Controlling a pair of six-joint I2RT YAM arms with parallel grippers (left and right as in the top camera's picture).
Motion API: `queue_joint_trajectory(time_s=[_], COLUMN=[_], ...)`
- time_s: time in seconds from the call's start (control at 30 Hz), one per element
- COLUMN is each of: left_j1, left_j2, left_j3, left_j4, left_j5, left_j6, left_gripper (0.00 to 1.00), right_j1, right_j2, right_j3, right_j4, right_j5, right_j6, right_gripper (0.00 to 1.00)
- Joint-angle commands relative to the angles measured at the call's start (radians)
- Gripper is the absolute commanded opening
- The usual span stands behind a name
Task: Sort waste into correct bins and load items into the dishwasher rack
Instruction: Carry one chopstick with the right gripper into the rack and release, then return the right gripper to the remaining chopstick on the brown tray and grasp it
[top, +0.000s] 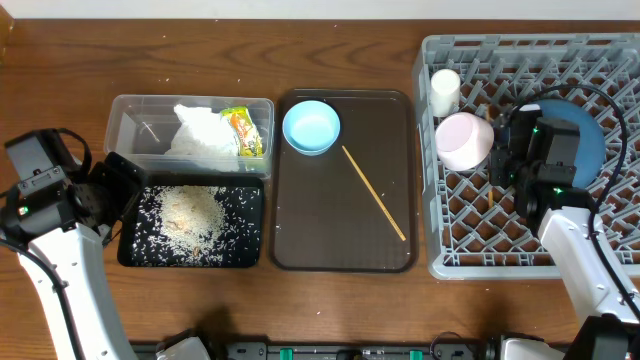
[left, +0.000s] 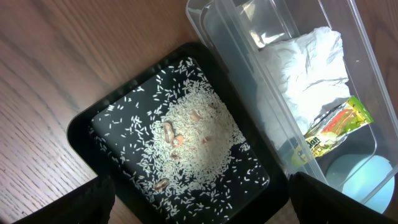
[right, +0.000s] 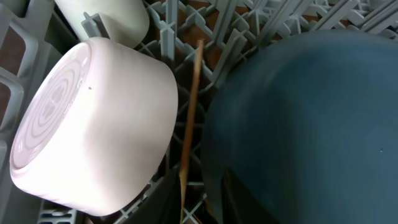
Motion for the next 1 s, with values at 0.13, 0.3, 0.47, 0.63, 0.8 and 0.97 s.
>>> queue_joint_trajectory(time_s=[0.13, 0.3, 0.47, 0.63, 0.8, 0.97], left_j1=[0.004, 0.004, 0.004, 0.004, 0.005, 0.005], left_j2=[0.000, 0.000, 0.000, 0.000, 0.000, 0.000], left_j3=[0.018, 0.018, 0.018, 0.018, 0.018, 0.018], left_j4=[-0.002, -0.002, -0.002, -0.002, -0.002, -0.002], left_j5=[-0.006, -0.006, -0.006, -0.006, -0.006, -0.006], left_j6=[0.005, 0.005, 0.005, 0.005, 0.005, 0.005], left_gripper=[0.92, 0.92, 0.92, 0.92, 0.92, 0.92], right_j1=[-0.010, -0.010, 0.035, 0.160, 0.317, 0.480], right_j2=[0.003, 0.003, 0.003, 0.003, 0.003, 0.013], right_j3=[0.002, 0.002, 0.002, 0.002, 0.001, 0.001], right_j4=[0.038, 0.196, 0.313, 0.277, 0.187, 0.145], right_j5=[-0.192, -0.652, -0.792, -0.759, -0.523, -0.280], right_j6=[0.111, 0.224, 0.369, 0.265, 0.137, 0.052], right_gripper=[0.15, 0.15, 0.18, 0.23, 0.27, 0.28])
